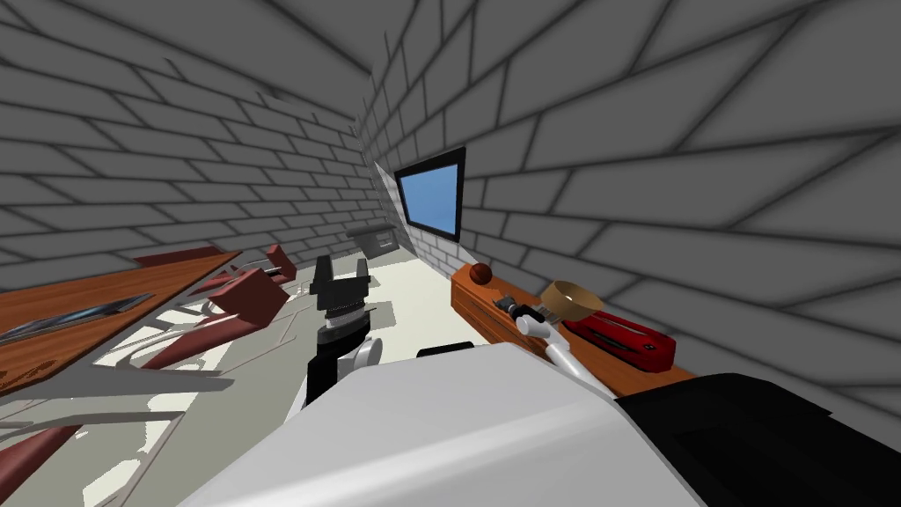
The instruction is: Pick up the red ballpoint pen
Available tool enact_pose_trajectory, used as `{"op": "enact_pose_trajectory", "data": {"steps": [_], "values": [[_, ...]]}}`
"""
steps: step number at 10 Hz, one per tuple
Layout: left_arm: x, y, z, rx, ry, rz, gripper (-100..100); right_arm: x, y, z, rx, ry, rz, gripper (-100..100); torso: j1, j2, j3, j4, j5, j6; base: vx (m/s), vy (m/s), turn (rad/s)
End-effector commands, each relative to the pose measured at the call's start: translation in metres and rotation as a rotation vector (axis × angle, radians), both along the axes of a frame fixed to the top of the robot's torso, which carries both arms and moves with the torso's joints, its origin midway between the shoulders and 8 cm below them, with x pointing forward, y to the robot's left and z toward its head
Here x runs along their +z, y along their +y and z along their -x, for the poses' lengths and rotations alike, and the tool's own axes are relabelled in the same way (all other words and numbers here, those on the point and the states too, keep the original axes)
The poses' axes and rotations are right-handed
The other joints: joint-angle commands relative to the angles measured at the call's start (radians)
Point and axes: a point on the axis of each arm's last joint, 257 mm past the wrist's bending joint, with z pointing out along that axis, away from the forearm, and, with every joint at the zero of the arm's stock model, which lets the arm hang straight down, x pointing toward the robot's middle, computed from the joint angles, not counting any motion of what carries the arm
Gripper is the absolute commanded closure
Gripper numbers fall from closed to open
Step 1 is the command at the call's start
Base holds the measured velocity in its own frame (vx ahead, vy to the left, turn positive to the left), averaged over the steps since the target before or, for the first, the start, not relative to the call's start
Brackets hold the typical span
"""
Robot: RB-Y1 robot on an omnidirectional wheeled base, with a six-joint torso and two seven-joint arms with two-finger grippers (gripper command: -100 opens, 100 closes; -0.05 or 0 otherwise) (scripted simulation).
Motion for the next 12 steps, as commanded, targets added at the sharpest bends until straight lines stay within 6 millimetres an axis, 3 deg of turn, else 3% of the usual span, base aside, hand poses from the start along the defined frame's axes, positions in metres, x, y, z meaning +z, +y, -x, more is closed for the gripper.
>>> {"op": "enact_pose_trajectory", "data": {"steps": [1, 2, 3, 5, 6, 12], "values": [[0.0, 0.0, 0.0, 0.0, 0.0, 0.0, 0, -0.011, -0.005, 0.008, -0.04, 0.038, -0.053, -100, 0.0, 0.0, 0.0, 0.0, 0.0, 0.0, 0.007, -0.003, 0.086], [0.0, 0.0, 0.0, 0.0, 0.0, 0.0, 0, -0.011, -0.005, 0.008, -0.045, 0.038, -0.06, -100, 0.0, 0.0, 0.0, 0.0, 0.0, 0.001, 0.004, -0.002, -0.013], [0.0, 0.0, 0.0, 0.0, 0.0, 0.0, 0, -0.028, -0.014, 0.018, -0.088, 0.101, -0.116, -100, 0.0, 0.0, 0.0, 0.0, 0.0, 0.001, 0.011, 0.002, 0.128], [0.0, 0.0, 0.0, 0.0, 0.0, 0.0, 0, -0.031, -0.016, 0.021, -0.112, 0.106, -0.14, -100, 0.0, 0.0, 0.0, 0.0, 0.0, 0.001, 0.01, -0.003, 0.054], [0.0, 0.0, 0.0, 0.0, 0.0, 0.0, 0, -0.047, -0.025, 0.032, -0.159, 0.166, -0.194, -100, 0.0, 0.0, 0.0, 0.0, 0.0, 0.001, 0.014, -0.006, 0.18], [0.0, 0.0, 0.0, 0.0, 0.0, 0.0, 0, -0.082, -0.047, 0.066, -0.326, 0.293, -0.34, -100, -0.001, -0.001, -0.001, 0.0, 0.0, 0.0, 0.022, -0.013, 0.088]]}}
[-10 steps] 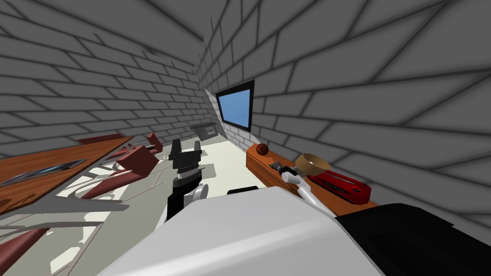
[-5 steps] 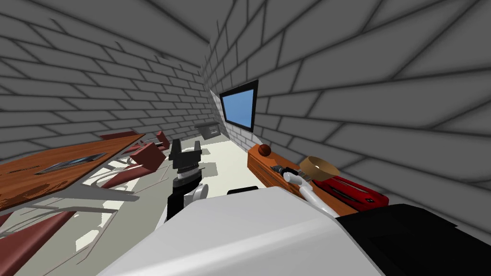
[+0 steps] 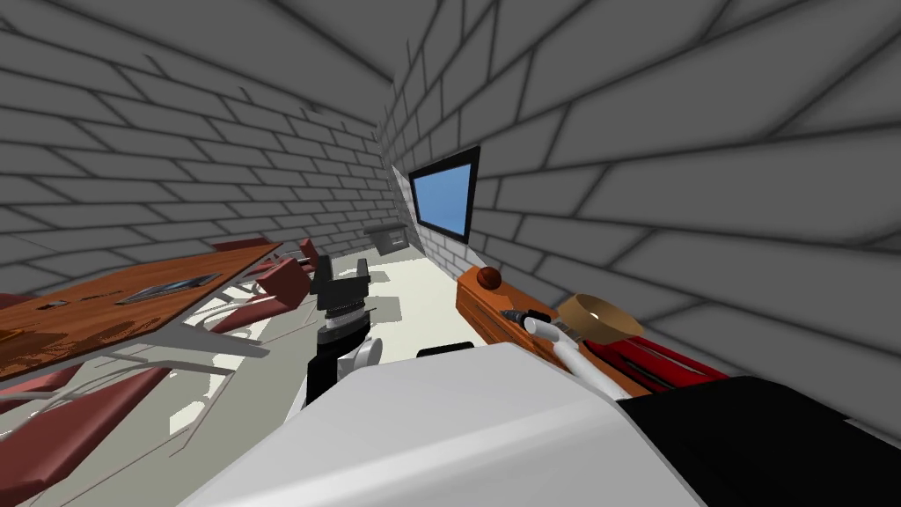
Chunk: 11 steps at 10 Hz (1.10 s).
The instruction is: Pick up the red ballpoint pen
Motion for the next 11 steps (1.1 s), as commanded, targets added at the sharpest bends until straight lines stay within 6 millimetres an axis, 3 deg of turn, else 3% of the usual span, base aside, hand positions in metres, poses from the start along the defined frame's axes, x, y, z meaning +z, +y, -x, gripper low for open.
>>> {"op": "enact_pose_trajectory", "data": {"steps": [1, 2, 8, 11], "values": [[0.0, 0.0, 0.0, 0.0, 0.0, 0.0, 0, -0.002, 0.001, 0.001, -0.028, 0.008, -0.023, -100, 0.0, 0.0, 0.0, 0.0, 0.0, 0.0, 0.014, -0.012, -0.006], [0.0, 0.0, 0.0, 0.0, 0.0, 0.0, 0, -0.015, -0.008, 0.017, -0.081, 0.068, -0.062, -100, 0.0, 0.001, 0.0, 0.0, 0.0, 0.0, 0.022, -0.013, 0.136], [0.0, 0.0, 0.0, 0.0, 0.0, 0.0, 0, -0.036, -0.025, 0.05, -0.265, 0.173, -0.18, -100, -0.001, -0.001, -0.001, 0.0, 0.0, 0.0, 0.038, -0.03, 0.087], [0.0, 0.0, 0.0, 0.0, 0.0, 0.0, 0, -0.051, -0.038, 0.082, -0.403, 0.267, -0.253, -100, -0.001, 0.0, 0.0, 0.0, 0.0, 0.0, 0.034, -0.036, 0.112]]}}
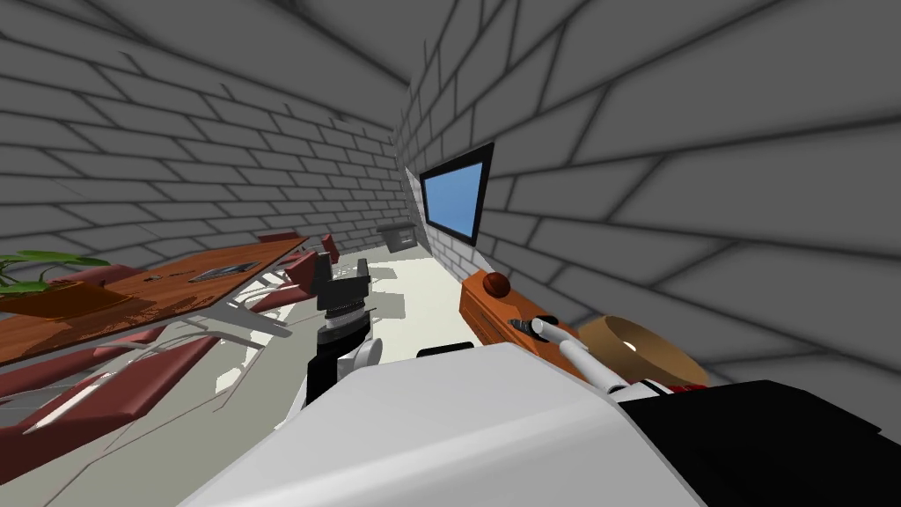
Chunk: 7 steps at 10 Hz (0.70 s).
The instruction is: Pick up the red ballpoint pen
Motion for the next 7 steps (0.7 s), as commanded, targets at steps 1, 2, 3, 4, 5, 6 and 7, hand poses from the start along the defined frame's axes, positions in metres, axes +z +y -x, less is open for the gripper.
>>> {"op": "enact_pose_trajectory", "data": {"steps": [1, 2, 3, 4, 5, 6, 7], "values": [[0.0, 0.0, 0.0, 0.0, 0.0, 0.0, 0, -0.003, -0.002, 0.011, -0.047, 0.026, -0.023, -100, 0.0, 0.0, 0.0, 0.0, 0.0, 0.0, 0.045, -0.039, 0.077], [0.0, 0.0, 0.0, 0.0, 0.0, 0.0, 0, -0.009, -0.007, 0.026, -0.101, 0.071, -0.051, -100, 0.0, 0.0, 0.0, 0.0, 0.0, 0.0, 0.054, -0.047, 0.153], [0.0, 0.0, 0.0, 0.0, 0.0, 0.0, 0, -0.009, -0.007, 0.026, -0.122, 0.07, -0.058, -100, 0.0, -0.001, 0.0, 0.0, 0.0, 0.0, 0.044, -0.044, 0.051], [0.0, 0.0, 0.0, 0.0, 0.0, 0.0, 0, -0.012, -0.009, 0.037, -0.182, 0.104, -0.089, -100, 0.0, 0.0, 0.0, 0.0, 0.0, 0.0, 0.057, -0.047, 0.086], [0.0, 0.0, 0.0, 0.0, 0.0, 0.0, 0, -0.013, -0.011, 0.041, -0.191, 0.111, -0.088, -100, 0.0, -0.001, 0.0, 0.0, 0.0, 0.0, 0.045, -0.042, 0.069], [0.0, 0.0, 0.0, 0.0, 0.0, 0.0, 0, -0.018, -0.014, 0.055, -0.252, 0.149, -0.113, -100, 0.0, 0.0, 0.0, 0.0, 0.0, 0.0, 0.04, -0.058, 0.105], [0.0, 0.0, 0.0, 0.0, 0.0, 0.0, 0, -0.018, -0.014, 0.055, -0.256, 0.149, -0.114, -100, -0.001, 0.0, 0.0, 0.0, 0.0, 0.0, 0.034, -0.05, 0.075]]}}
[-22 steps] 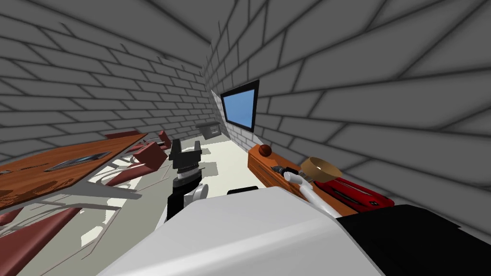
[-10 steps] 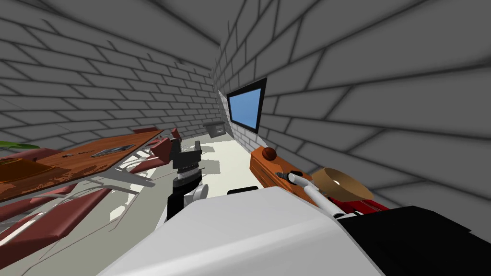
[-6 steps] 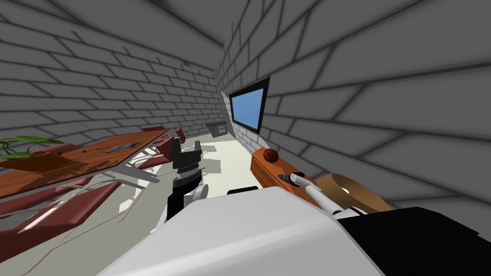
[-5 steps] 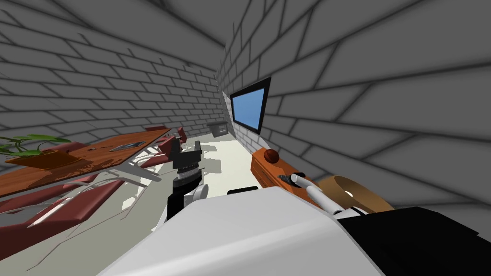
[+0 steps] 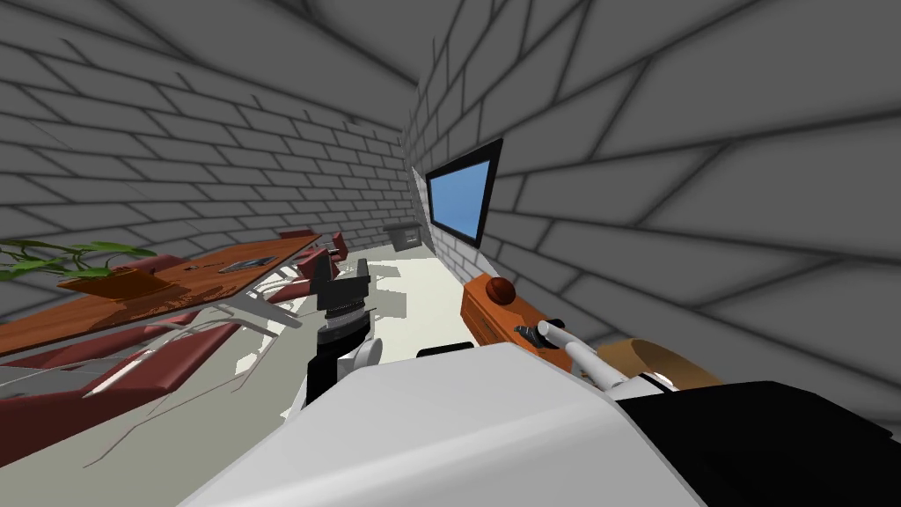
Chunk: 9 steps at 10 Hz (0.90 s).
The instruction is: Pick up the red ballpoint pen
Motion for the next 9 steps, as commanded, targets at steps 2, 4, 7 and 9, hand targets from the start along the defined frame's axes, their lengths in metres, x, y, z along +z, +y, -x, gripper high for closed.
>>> {"op": "enact_pose_trajectory", "data": {"steps": [2, 4, 7, 9], "values": [[0.0, 0.0, 0.0, 0.0, 0.0, 0.0, 0, -0.008, -0.004, 0.029, -0.122, 0.075, -0.046, -100, 0.0, -0.001, 0.0, 0.0, 0.0, 0.0, 0.056, -0.062, 0.13], [0.0, 0.0, 0.0, 0.0, 0.0, 0.0, 0, -0.01, -0.005, 0.041, -0.178, 0.105, -0.064, -100, -0.002, -0.002, -0.001, 0.0, 0.0, 0.0, 0.056, -0.075, 0.088], [0.0, 0.0, 0.0, 0.0, 0.0, 0.0, 0, -0.013, -0.007, 0.061, -0.26, 0.155, -0.088, -100, 0.001, 0.001, 0.0, 0.0, 0.0, 0.0, 0.033, -0.041, 0.052], [0.0, 0.0, 0.0, 0.0, 0.0, 0.0, 0, -0.015, -0.007, 0.077, -0.317, 0.192, -0.103, -100, -0.001, -0.001, -0.001, 0.0, 0.0, 0.0, 0.057, -0.078, 0.095]]}}
